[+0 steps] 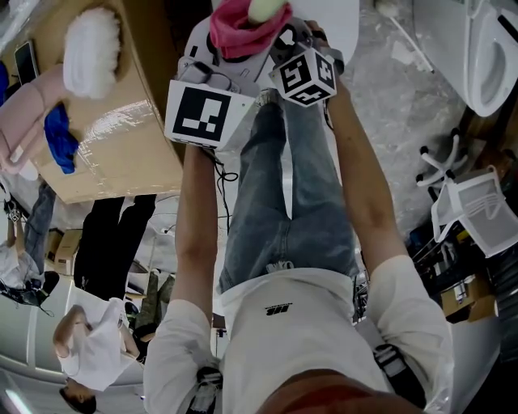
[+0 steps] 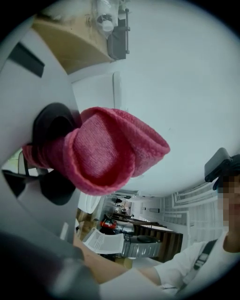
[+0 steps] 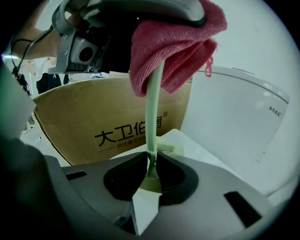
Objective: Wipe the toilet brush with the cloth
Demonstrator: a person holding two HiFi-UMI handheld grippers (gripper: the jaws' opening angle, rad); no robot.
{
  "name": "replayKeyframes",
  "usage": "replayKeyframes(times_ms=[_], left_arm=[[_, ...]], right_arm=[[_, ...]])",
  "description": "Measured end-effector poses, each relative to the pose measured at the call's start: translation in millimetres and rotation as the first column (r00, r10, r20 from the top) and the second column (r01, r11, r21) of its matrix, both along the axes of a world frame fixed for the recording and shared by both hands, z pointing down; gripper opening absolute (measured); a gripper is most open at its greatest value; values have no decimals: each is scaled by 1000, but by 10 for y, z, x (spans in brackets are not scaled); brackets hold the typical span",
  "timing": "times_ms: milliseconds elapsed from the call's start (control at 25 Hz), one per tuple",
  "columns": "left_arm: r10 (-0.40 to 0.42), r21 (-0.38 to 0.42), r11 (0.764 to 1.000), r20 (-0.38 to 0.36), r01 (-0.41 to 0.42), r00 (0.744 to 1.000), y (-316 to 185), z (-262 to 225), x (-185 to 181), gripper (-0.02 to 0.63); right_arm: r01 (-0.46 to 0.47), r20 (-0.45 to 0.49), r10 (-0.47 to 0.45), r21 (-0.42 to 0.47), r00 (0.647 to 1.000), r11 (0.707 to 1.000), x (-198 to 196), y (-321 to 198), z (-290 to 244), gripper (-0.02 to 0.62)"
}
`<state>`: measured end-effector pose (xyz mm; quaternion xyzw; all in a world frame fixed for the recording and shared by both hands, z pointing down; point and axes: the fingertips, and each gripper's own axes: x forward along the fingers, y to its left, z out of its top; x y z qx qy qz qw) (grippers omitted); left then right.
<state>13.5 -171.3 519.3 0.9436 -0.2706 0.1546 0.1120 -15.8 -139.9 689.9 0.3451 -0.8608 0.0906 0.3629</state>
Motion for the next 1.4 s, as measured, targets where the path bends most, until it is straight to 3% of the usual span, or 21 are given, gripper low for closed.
replayKeyframes(times_ms=[600,1400], left_arm=[[41,28,999,-43,-40,998,-162,-523,129,176],[16,-37,999,-10,-17,1000,40,203,14,120]], right_arm=[[-2,-5,2,-11,1000,1000,7,-13,15,57],[-10,7,10,8,1000,1000,-16,-1,9,58]])
